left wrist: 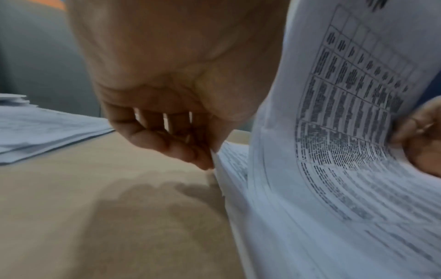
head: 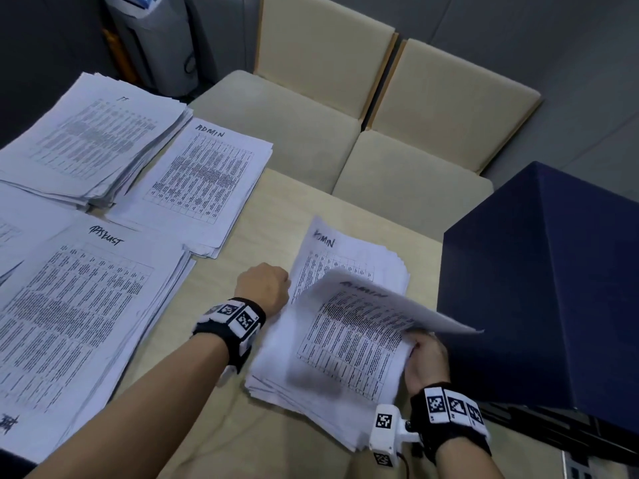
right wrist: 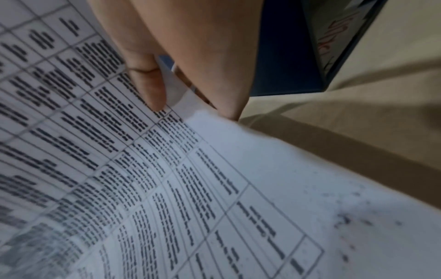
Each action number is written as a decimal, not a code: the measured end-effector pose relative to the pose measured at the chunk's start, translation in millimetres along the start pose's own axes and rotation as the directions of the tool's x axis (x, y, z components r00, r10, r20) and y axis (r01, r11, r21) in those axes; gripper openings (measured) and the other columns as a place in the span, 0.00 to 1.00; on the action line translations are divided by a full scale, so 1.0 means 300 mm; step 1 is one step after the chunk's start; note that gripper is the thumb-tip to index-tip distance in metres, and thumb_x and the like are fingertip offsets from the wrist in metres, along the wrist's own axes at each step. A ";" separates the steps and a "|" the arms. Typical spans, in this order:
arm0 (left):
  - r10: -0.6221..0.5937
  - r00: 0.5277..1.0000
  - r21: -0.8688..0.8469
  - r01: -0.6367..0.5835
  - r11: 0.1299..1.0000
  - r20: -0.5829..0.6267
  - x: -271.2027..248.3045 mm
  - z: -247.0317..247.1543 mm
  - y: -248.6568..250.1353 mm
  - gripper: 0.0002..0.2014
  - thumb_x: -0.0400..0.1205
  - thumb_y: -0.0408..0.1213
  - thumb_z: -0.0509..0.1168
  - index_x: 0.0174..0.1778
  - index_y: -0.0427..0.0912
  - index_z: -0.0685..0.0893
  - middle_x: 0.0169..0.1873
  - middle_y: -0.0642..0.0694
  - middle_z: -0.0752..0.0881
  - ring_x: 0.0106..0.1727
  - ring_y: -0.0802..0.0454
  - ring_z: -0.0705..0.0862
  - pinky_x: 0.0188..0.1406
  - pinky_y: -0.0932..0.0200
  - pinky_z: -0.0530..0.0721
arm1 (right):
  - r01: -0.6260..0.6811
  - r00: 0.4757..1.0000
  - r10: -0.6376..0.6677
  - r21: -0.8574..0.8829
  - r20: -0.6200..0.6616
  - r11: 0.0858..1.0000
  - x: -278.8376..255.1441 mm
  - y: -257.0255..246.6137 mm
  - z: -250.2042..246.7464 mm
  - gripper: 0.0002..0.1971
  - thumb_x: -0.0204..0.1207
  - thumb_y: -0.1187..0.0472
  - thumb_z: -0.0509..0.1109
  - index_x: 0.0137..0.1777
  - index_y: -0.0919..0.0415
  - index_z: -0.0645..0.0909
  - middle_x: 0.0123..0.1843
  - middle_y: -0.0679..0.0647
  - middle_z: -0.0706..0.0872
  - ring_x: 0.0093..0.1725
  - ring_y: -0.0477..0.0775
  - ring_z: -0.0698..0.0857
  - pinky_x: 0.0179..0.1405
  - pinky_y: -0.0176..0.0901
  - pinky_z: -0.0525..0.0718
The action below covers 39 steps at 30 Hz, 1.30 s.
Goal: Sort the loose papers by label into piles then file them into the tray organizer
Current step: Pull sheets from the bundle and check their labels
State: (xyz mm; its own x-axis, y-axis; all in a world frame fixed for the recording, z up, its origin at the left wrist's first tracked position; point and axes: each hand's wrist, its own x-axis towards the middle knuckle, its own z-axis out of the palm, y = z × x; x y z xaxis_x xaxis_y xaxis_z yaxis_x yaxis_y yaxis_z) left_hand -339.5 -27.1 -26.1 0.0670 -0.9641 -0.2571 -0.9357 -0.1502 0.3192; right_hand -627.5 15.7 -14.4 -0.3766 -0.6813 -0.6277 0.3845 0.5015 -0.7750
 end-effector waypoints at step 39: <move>0.161 0.984 -0.048 -0.165 0.985 -0.080 -0.039 -0.031 -0.005 0.15 0.87 0.43 0.61 0.35 0.44 0.83 0.29 0.45 0.84 0.33 0.42 0.82 0.31 0.55 0.77 | -0.039 0.993 0.026 0.109 0.114 0.993 0.025 0.022 0.012 0.11 0.71 0.79 0.56 0.40 0.65 0.76 0.41 0.59 0.84 0.44 0.61 0.82 0.48 0.48 0.81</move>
State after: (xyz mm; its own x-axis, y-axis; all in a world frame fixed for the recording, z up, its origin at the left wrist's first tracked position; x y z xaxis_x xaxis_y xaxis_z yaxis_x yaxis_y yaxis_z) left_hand -335.7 -17.6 -15.0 -0.0575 -0.9900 -0.1287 -0.9163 0.0012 0.4004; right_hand -624.6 11.9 -23.9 -0.2677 -0.7243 -0.6354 0.4887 0.4662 -0.7374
